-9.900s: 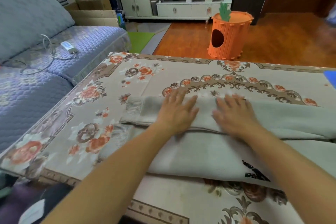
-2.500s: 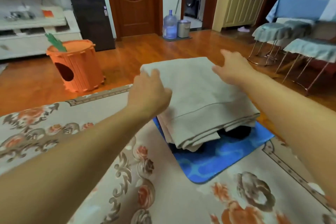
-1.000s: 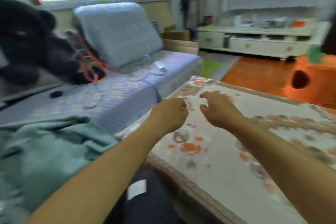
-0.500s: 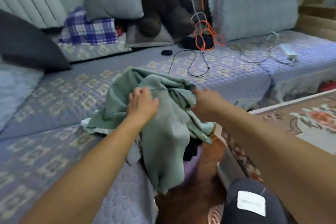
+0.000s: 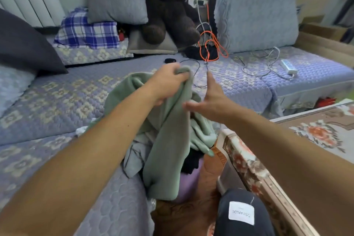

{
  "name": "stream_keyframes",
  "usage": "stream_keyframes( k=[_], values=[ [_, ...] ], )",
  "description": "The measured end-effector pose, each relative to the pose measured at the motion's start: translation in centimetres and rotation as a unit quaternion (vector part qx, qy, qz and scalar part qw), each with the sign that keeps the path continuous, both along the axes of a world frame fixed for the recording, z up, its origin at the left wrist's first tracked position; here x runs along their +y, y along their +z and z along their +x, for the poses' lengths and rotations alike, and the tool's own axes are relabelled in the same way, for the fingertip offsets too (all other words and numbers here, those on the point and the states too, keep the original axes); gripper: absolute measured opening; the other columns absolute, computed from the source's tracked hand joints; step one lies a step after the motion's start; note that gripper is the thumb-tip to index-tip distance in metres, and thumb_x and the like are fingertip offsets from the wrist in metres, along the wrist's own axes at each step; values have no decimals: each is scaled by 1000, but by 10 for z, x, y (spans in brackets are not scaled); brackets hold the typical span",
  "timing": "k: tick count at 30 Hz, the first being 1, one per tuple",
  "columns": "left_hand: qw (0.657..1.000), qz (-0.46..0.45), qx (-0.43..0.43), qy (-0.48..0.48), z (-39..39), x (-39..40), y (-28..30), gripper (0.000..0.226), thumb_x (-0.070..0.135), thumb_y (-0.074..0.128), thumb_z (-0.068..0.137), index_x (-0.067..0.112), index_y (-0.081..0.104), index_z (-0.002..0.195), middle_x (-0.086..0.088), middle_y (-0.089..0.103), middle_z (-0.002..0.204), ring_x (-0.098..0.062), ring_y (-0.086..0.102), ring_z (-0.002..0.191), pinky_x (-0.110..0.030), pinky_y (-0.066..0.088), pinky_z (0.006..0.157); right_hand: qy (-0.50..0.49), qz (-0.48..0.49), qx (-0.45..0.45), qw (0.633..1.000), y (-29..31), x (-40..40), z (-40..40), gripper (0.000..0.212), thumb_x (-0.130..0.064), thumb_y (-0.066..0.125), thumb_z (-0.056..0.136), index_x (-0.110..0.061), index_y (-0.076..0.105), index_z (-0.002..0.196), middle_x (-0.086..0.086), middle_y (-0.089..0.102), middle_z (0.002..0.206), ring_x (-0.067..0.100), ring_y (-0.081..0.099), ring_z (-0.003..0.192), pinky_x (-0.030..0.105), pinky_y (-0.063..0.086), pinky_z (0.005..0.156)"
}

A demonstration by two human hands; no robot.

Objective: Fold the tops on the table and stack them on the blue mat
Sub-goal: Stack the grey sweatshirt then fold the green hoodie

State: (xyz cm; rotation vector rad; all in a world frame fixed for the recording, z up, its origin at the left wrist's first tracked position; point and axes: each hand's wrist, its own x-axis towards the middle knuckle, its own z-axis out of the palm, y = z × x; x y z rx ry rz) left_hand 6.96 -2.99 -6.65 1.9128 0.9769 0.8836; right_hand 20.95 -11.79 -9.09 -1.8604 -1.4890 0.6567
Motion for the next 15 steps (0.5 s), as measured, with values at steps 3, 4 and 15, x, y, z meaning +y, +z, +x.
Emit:
stream_keyframes(
  k=[3, 4, 15],
  values=[
    [983, 58, -15, -172, 21, -36, 50, 17, 15, 60, 99, 18, 56, 83, 2, 55, 77, -9, 49, 74, -28, 42, 70, -80, 191, 111, 972, 28, 0, 3, 111, -30, 84, 64, -27, 22, 157, 2, 58, 136, 17, 56, 124, 34, 46, 104],
    [975, 38, -36, -214, 19, -43, 59, 8, 12, 58, 100, 15, 58, 93, 0, 58, 87, -8, 52, 83, -25, 44, 77, -108, 219, 102, 964, 37, -8, 9, 87, -20, 77, 70, -28, 40, 149, -3, 65, 123, 15, 62, 112, 28, 48, 95],
    [861, 146, 453, 181, -79, -28, -171, 90, 46, 64, 91, 26, 11, 160, -12, 22, 164, -37, 16, 152, -59, 6, 123, -191, 271, 185, 925, 38, -49, 61, 52, 2, 53, 66, -26, 72, 105, -8, 72, 91, 13, 67, 91, 28, 52, 80]
  ],
)
